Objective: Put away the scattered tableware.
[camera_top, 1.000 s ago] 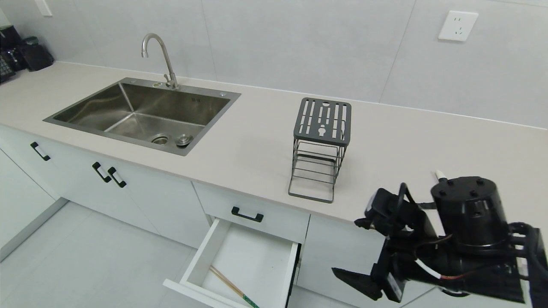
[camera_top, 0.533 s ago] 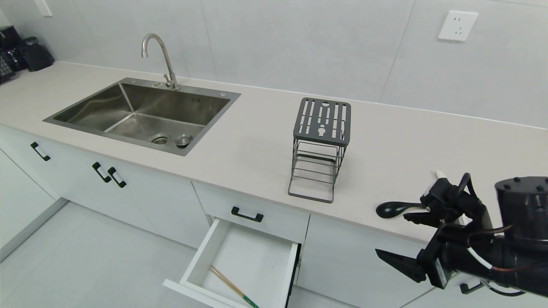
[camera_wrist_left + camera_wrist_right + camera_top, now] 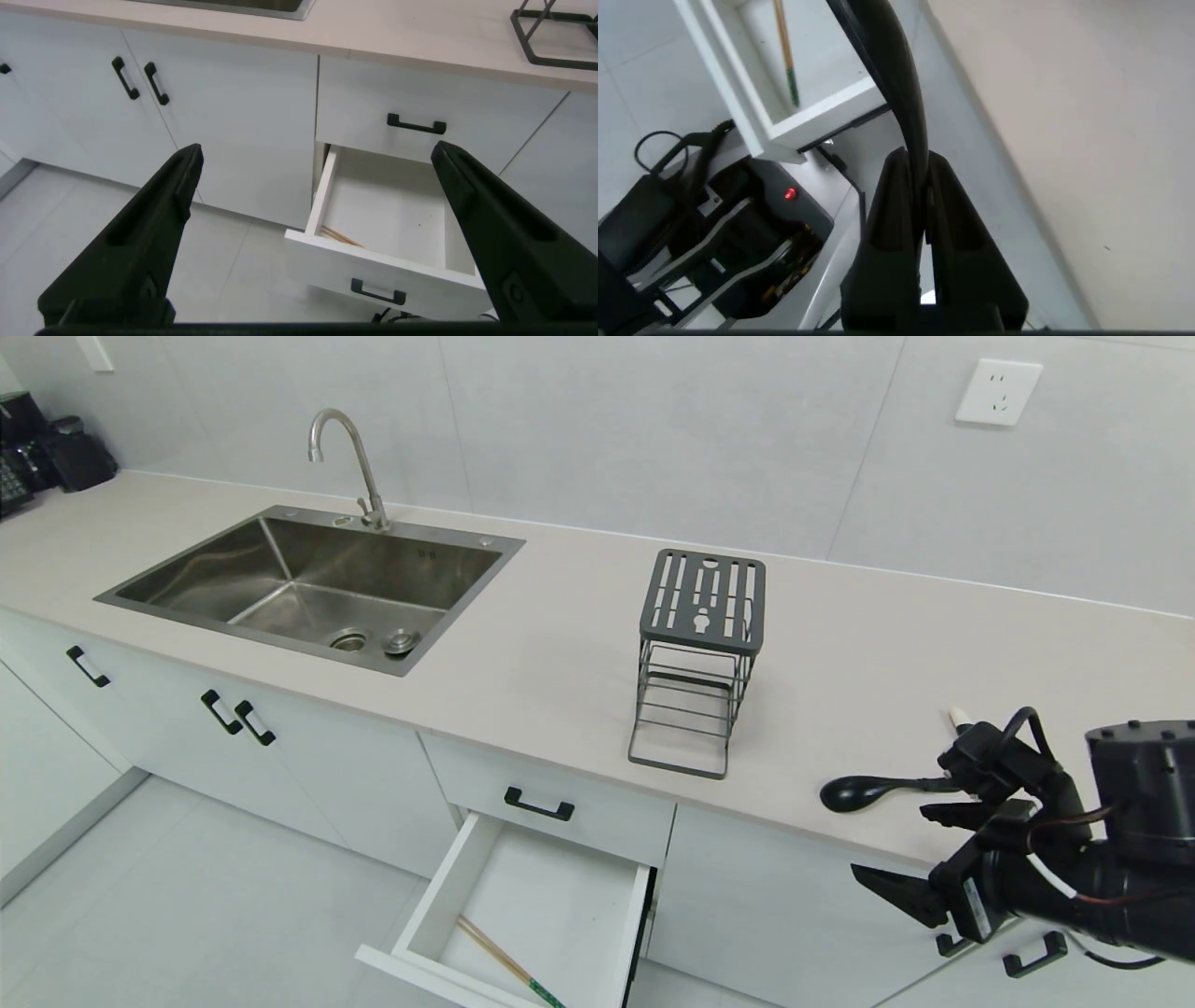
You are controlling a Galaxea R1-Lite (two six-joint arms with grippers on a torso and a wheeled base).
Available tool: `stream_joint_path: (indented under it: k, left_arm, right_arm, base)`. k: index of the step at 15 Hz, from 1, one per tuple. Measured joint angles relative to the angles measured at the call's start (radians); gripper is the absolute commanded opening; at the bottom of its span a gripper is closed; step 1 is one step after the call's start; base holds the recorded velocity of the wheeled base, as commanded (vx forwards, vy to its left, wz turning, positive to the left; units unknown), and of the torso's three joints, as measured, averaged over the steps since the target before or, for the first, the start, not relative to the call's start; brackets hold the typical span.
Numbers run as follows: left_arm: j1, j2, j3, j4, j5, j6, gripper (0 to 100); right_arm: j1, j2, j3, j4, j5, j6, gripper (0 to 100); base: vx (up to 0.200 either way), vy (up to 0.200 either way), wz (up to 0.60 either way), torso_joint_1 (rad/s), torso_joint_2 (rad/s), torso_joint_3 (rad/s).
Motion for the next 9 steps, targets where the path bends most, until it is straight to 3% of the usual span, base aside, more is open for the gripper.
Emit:
stream_joint_path:
  k: [9]
  left_arm:
    - [0.000, 0.000, 0.000, 0.000, 0.000, 0.000, 100]
  right_arm:
    - [-0.089, 0.098, -0.054, -0.004, -0.012, -0.007, 100]
  base:
    - [0.000, 0.000, 0.00, 0.000, 0.00, 0.000]
